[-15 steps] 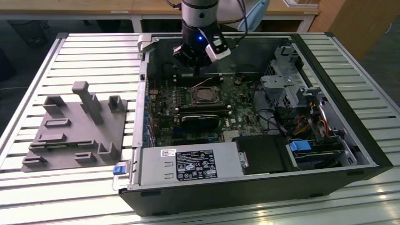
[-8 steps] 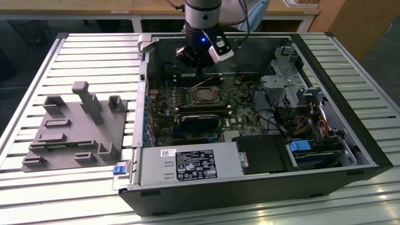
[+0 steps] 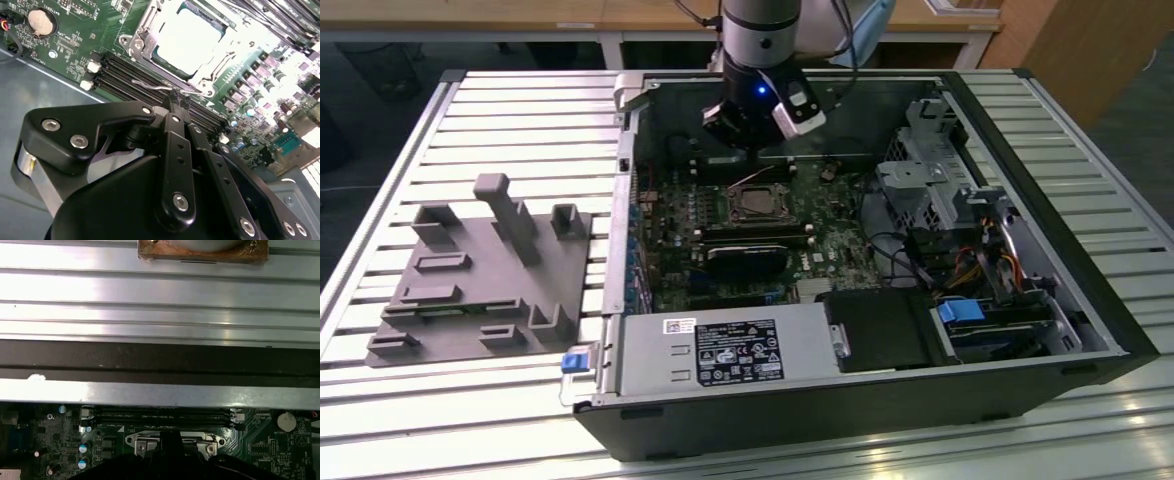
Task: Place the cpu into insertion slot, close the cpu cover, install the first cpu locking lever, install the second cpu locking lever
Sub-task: 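Install the first cpu locking lever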
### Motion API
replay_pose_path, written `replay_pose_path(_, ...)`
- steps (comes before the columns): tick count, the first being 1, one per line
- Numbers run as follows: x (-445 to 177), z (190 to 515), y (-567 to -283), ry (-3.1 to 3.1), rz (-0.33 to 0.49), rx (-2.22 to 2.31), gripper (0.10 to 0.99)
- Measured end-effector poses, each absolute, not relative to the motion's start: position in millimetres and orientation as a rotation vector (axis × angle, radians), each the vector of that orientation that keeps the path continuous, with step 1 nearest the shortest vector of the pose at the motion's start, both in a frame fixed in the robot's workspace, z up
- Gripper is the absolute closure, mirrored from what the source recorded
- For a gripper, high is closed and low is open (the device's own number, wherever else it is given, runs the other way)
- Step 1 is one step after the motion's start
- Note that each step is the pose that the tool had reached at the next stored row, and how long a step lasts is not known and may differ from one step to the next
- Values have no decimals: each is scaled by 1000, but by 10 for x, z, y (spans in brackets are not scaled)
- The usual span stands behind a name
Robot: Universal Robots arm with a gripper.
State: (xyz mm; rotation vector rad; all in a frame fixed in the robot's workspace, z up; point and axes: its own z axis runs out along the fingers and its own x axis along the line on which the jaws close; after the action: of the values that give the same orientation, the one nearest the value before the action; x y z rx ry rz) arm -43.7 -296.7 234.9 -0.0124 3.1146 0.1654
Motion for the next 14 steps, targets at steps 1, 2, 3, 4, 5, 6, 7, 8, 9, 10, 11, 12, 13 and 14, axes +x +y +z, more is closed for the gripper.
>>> replay_pose_path(1, -427, 2340, -2967, 3115, 165, -12, 980)
replay_pose_path(2, -418, 2331, -2967, 3115, 165, -12, 980)
replay_pose_path(3, -412, 2324, -2967, 3115, 165, -12, 980)
replay_pose_path(4, -408, 2319, -2967, 3115, 166, -12, 980)
replay_pose_path(5, -404, 2314, -2966, 3115, 165, -12, 980)
replay_pose_path(6, -400, 2309, -2965, 3115, 165, -12, 980)
replay_pose_path(7, -395, 2305, -2964, 3115, 165, -12, 980)
replay_pose_path(8, -390, 2301, -2962, 3115, 165, -12, 980)
replay_pose_path(9, -385, 2297, -2961, 3115, 165, -12, 980)
replay_pose_path(10, -380, 2293, -2960, 3115, 165, -12, 980)
replay_pose_path(11, -375, 2290, -2960, 3115, 165, -12, 980)
replay_pose_path(12, -369, 2288, -2959, 3115, 165, -12, 980)
replay_pose_path(13, -362, 2285, -2959, 3115, 165, -12, 980)
replay_pose_path(14, -357, 2283, -2959, 3115, 165, -12, 980)
